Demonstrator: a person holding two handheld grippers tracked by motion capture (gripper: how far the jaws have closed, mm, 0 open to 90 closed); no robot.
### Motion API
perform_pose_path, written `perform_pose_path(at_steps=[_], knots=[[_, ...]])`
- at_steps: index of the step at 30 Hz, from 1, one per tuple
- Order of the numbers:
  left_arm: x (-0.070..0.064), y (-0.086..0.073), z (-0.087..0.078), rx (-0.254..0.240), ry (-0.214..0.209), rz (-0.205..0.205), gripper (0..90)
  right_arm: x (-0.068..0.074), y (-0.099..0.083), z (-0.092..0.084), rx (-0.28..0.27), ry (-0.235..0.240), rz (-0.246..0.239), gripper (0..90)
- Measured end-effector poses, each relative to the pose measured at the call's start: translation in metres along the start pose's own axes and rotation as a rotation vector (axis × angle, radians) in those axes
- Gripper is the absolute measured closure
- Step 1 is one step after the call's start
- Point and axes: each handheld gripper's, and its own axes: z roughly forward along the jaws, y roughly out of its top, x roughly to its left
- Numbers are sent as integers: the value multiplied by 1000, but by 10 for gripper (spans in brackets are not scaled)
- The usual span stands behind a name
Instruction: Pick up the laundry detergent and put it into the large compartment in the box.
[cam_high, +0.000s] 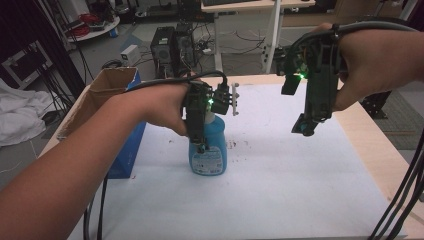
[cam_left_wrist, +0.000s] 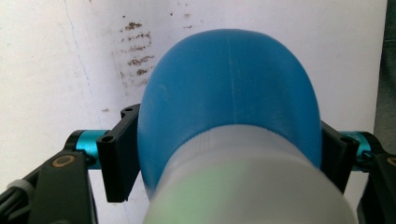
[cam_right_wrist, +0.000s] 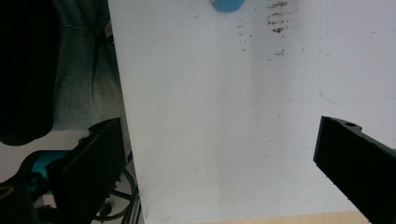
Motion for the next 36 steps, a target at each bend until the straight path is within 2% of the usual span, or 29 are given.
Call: perform_pose_path(at_steps=[9,12,18,24,34,36], knots=[[0,1,-1,-1,10,5,275,0,1,1,3,1,0,17],[-1,2,-1,1,8,-5,278,0,1,1,2,1,1,17],[-2,3,0,7,20,12,305,0,0,2,5,3,2,17],[-2,3,0,5,23,12,321,-1,1,3,7,2,0,17],[-1,4,0,14,10,5,348,-1,2,5,8,3,-5,17],[-1,5,0,16,6,10,377,-1,2,5,9,4,-1,17]])
